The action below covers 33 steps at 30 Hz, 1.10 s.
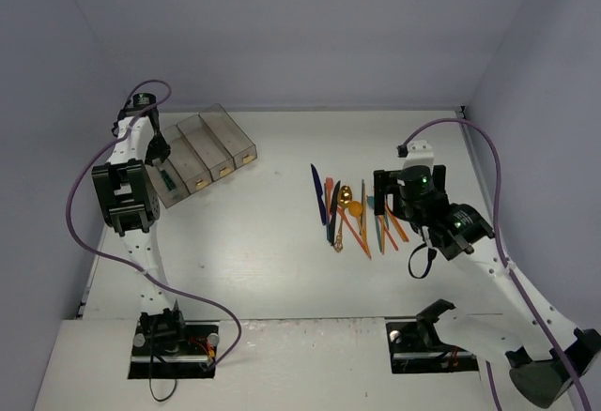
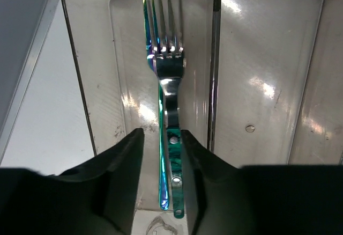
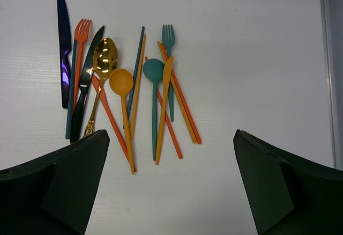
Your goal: Sort the eating utensils into containers
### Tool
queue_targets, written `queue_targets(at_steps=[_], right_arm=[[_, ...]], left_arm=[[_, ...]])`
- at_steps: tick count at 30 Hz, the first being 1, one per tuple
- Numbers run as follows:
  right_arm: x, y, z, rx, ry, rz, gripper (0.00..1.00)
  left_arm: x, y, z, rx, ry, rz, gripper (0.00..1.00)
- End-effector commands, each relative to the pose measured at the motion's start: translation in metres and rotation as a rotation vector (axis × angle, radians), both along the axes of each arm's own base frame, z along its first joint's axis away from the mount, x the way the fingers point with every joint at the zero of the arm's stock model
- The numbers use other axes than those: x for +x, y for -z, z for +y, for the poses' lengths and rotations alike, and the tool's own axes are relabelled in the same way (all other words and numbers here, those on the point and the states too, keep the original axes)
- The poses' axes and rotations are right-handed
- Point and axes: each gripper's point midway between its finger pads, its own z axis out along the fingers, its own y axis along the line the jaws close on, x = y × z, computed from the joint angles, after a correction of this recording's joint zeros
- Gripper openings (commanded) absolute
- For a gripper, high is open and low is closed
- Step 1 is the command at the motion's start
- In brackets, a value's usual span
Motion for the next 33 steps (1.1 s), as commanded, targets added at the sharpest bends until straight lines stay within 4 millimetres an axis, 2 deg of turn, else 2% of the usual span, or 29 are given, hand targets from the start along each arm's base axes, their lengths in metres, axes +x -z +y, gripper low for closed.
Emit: queue_targets(at_steps=[1,5,8,11,12,13,15,17,20,23,25,27,28,29,31,33], right_arm=[[0.019,0.004,0.010,0.035,0.062,0.000,1.00],[0.028,0.025,0.012,0.017,0.098,0.061,0.99],[0.036,0.043,0.012,0.016,0.117,0.113,0.91],[0.045,0.062,0.010,0.008,0.132,0.158,0.81],[0.049,0.071,0.007,0.010,0.141,0.179,0.77],[0.052,0.078,0.005,0.018,0.144,0.195,0.73],[0.058,0.088,0.002,0.051,0.141,0.225,0.66],[0.066,0.097,0.006,0.061,0.124,0.238,0.55],[0.075,0.108,0.019,0.082,0.086,0.261,0.47],[0.085,0.114,0.036,0.103,0.055,0.267,0.38],[0.093,0.116,0.047,0.104,0.039,0.263,0.33],[0.108,0.110,0.060,0.103,0.020,0.235,0.31],[0.111,0.119,0.068,0.089,0.012,0.248,0.29],[0.116,0.122,0.072,0.090,0.010,0.250,0.27],[0.126,0.126,0.082,0.098,0.007,0.252,0.21],[0.137,0.130,0.093,0.103,-0.006,0.248,0.16]], left_arm=[[0.007,-0.049,0.004,0.016,0.000,-0.124,0.37],[0.001,-0.073,-0.004,-0.014,-0.006,-0.179,0.50],[-0.002,-0.102,-0.020,-0.042,0.023,-0.241,0.59],[-0.009,-0.128,-0.038,-0.057,0.053,-0.294,0.62],[-0.015,-0.151,-0.049,-0.061,0.074,-0.340,0.63],[-0.020,-0.162,-0.061,-0.066,0.098,-0.363,0.63],[-0.029,-0.175,-0.080,-0.073,0.139,-0.392,0.63],[-0.044,-0.187,-0.113,-0.092,0.206,-0.440,0.63],[-0.065,-0.186,-0.164,-0.124,0.323,-0.471,0.63],[-0.087,-0.177,-0.202,-0.147,0.417,-0.464,0.63],[-0.111,-0.167,-0.230,-0.159,0.503,-0.439,0.63],[-0.128,-0.160,-0.245,-0.161,0.558,-0.428,0.63],[-0.139,-0.163,-0.249,-0.162,0.579,-0.440,0.63],[-0.148,-0.156,-0.251,-0.169,0.589,-0.430,0.63],[-0.169,-0.133,-0.254,-0.185,0.604,-0.379,0.63],[-0.185,-0.132,-0.251,-0.202,0.600,-0.389,0.63]])
